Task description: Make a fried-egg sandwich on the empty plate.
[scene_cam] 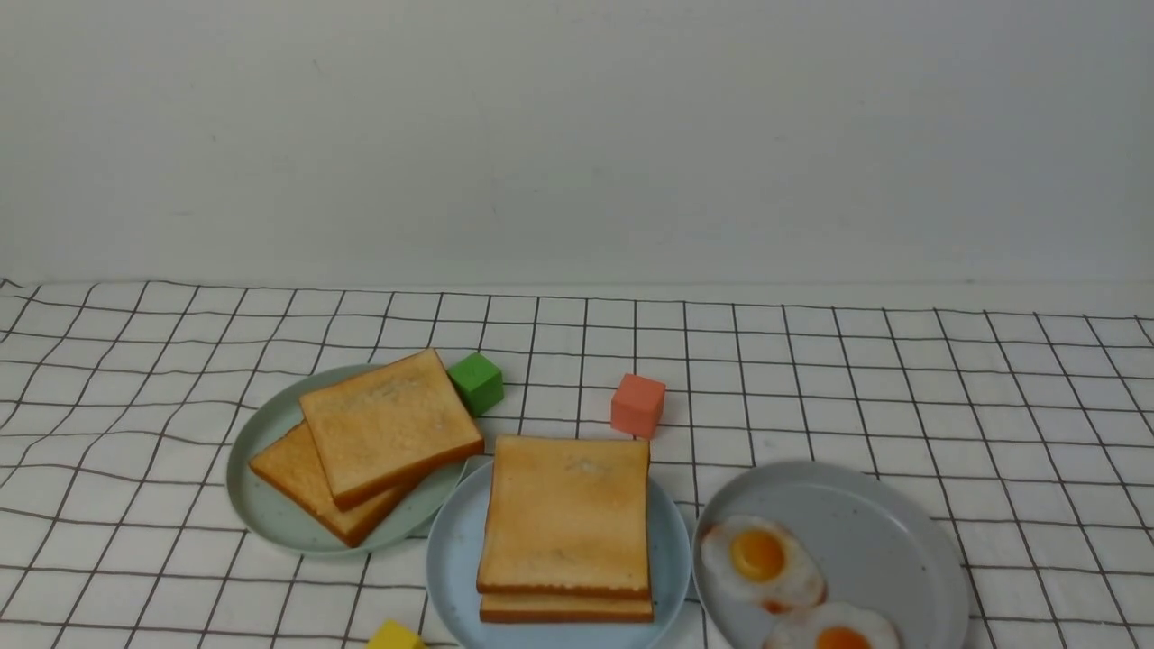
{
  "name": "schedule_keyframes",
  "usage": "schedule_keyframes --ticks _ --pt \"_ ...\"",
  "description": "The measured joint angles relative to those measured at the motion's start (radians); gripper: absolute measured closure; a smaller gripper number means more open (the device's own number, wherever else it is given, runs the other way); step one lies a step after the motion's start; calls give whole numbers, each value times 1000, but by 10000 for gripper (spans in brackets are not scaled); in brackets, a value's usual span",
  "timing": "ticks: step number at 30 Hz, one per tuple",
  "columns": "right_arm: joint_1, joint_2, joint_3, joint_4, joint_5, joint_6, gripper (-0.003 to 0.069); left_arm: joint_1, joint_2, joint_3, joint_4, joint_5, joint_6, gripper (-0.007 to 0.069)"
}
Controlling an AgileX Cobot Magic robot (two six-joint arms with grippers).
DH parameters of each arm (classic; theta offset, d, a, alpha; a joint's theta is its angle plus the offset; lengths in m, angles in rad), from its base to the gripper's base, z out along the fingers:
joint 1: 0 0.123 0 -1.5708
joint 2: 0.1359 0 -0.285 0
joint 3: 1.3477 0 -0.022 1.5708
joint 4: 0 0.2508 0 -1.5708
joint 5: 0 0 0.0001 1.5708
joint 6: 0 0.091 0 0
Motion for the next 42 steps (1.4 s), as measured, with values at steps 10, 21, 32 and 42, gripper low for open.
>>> schedule_keyframes --ticks 10,21,32,42 --pt "-1 0 0 -24 -1 0 606 0 0 0 0 0 0 634" --pt "-203 0 31 -442 53 485 592 0 0 0 0 -1 0 624" --pt "-373 0 300 -461 40 526 575 0 0 0 0 -1 0 618" --pt "-380 0 304 -463 26 527 571 0 0 0 0 -1 0 606"
